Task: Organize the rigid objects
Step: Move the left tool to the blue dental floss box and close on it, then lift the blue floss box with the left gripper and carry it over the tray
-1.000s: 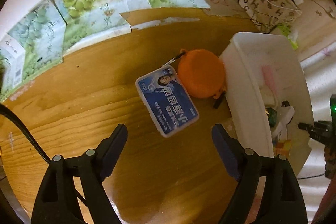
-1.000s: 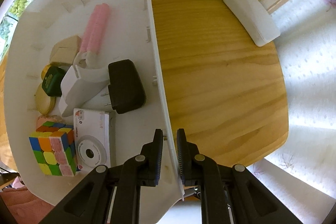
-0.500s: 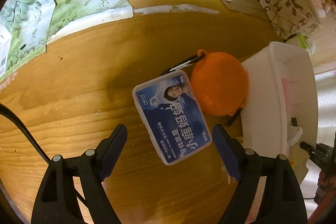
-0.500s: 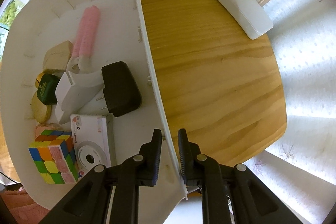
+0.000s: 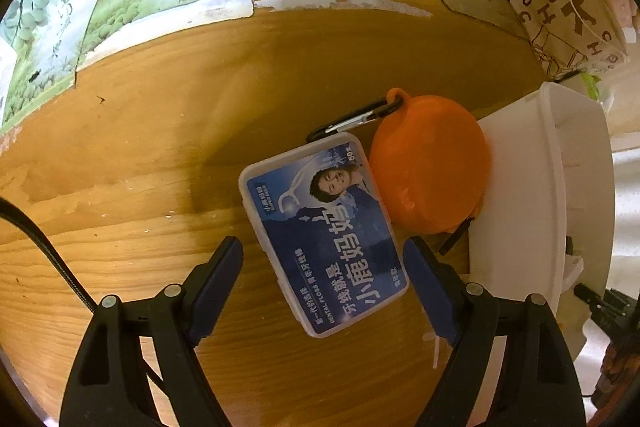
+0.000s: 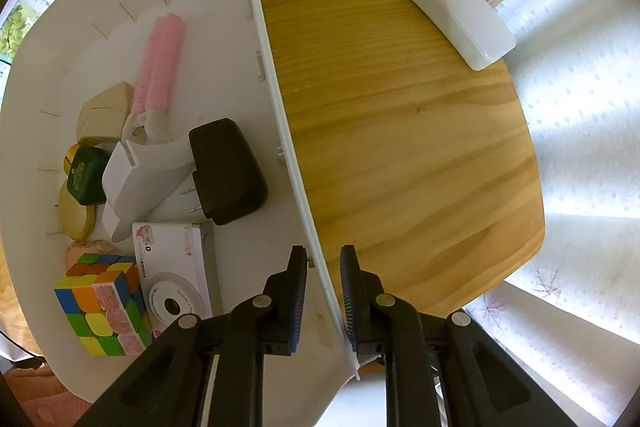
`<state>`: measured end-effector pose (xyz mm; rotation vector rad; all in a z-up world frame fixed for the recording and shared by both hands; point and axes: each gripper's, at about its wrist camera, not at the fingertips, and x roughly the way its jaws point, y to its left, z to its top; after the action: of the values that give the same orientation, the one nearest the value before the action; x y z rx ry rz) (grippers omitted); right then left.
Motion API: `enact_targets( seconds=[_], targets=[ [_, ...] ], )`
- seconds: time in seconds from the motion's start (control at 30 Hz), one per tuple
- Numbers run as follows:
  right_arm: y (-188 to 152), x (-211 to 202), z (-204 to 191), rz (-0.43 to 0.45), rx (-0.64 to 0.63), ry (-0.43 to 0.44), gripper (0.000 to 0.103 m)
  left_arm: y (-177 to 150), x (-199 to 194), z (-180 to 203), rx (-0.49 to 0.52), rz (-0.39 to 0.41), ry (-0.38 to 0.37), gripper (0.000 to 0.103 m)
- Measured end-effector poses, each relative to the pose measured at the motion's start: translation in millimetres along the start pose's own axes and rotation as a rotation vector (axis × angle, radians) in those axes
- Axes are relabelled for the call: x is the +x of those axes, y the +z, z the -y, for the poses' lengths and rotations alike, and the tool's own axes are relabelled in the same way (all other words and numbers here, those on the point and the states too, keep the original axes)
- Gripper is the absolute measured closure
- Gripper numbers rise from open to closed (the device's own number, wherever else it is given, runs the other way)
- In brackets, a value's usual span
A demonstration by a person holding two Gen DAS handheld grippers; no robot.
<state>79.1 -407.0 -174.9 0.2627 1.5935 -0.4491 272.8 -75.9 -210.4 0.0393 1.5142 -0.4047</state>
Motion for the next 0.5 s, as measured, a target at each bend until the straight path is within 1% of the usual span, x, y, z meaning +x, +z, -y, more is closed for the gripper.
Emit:
enact_targets(
  seconds=[0.07,0.1,0.27,0.5],
  targets=[
    [0.1,-0.4,-0.8,0.001,0.003,-0.001,0.086,1.0,2.0,0.5,-0.008,-0.005,-0.014,0.027],
    [0.1,-0.5,-0.7,0.001,0.005,0.000,0.085,2.3,3.0,-0.2,-0.008,-0.007,-0.020,0.029],
    [0.1,-0.5,-0.9,0.001,0.004,-0.003,0.085,6.9,6.8,4.0,0.000,-0.001,-0.001,0.030],
    [0.0,-0.7,-0.6,0.004,0.004,0.001,0.085,-0.5,4.4,-1.4,-0.010,0.011,-0.007,0.032]
  ],
)
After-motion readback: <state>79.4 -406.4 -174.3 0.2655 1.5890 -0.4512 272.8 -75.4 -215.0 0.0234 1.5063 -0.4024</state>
